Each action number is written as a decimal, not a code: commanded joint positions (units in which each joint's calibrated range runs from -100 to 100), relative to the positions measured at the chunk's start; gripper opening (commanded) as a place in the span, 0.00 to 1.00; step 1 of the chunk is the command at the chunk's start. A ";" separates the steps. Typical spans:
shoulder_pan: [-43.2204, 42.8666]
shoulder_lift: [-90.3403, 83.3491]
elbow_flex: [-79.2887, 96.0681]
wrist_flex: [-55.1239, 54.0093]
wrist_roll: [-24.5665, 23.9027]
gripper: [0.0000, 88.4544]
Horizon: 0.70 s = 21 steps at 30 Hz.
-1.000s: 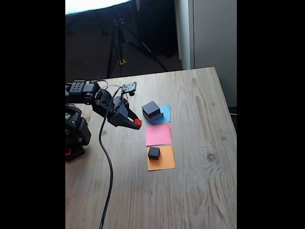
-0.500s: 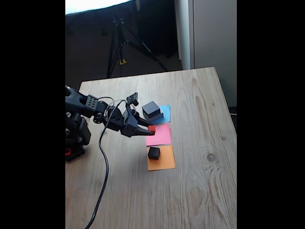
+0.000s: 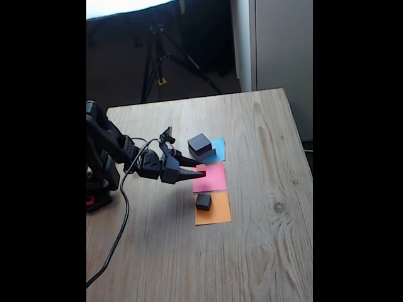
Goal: Tower of hanoi
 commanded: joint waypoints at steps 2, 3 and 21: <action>-0.03 4.26 -2.54 -4.90 1.04 0.04; -0.03 5.10 -2.45 -5.95 1.04 0.05; 0.30 11.98 -6.63 -7.49 1.04 0.15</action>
